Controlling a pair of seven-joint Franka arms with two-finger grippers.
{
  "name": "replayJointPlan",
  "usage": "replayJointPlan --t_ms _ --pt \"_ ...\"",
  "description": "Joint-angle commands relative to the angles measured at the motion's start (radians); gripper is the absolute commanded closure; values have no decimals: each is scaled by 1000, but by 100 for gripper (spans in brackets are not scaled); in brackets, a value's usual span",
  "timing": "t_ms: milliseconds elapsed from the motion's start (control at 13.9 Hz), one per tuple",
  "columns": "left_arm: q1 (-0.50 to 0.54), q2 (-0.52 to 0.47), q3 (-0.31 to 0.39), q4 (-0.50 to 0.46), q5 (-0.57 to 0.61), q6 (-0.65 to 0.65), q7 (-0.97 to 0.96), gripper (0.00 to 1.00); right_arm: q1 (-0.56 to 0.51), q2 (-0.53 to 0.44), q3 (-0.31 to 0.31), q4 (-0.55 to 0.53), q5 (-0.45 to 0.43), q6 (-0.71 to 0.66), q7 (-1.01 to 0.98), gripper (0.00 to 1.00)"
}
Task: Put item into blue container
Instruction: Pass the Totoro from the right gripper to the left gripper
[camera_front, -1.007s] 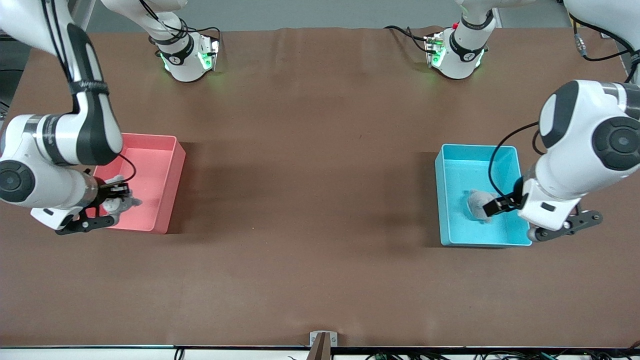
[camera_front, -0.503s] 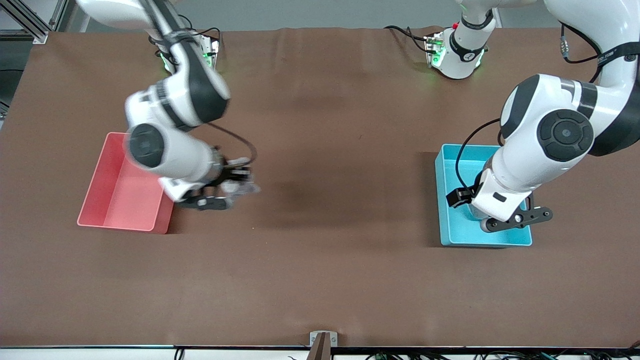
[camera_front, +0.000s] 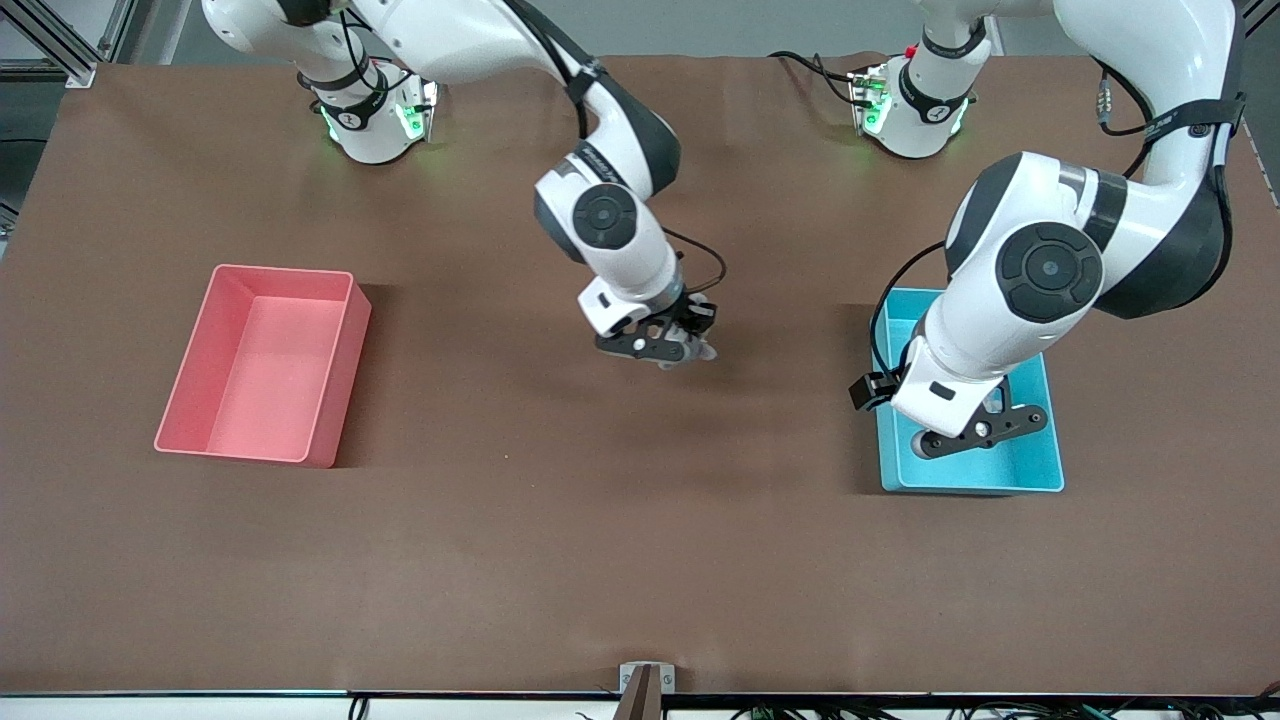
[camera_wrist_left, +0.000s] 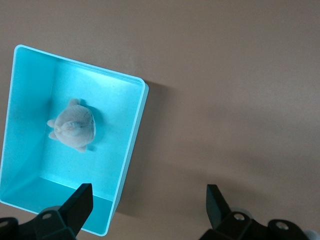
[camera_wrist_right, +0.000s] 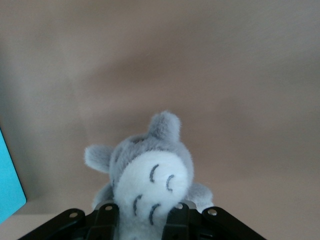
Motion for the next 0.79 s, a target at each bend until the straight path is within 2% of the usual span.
replayJointPlan --t_ms 0,144,359,503,575,647,719 --pt "4 16 -5 6 -33 16 -16 0 26 49 -18 38 8 53 2 85" --pt "5 16 -7 -4 -89 27 -21 0 41 69 -18 38 -43 86 4 83" --pt "5 13 -8 -39 -90 18 -69 0 58 110 -18 32 -72 208 -1 77" --pt "-21 14 -11 -65 -90 18 -120 0 61 132 -18 32 -84 239 -2 73" --pt "-35 21 -13 -70 -90 19 -155 0 61 133 -18 32 -86 239 -4 66" --pt "-56 30 -11 -73 -89 25 -177 0 61 133 -18 32 -86 239 -4 41" --pt "-65 34 -13 -73 -89 28 -189 0 61 132 -18 32 -86 239 -1 0"
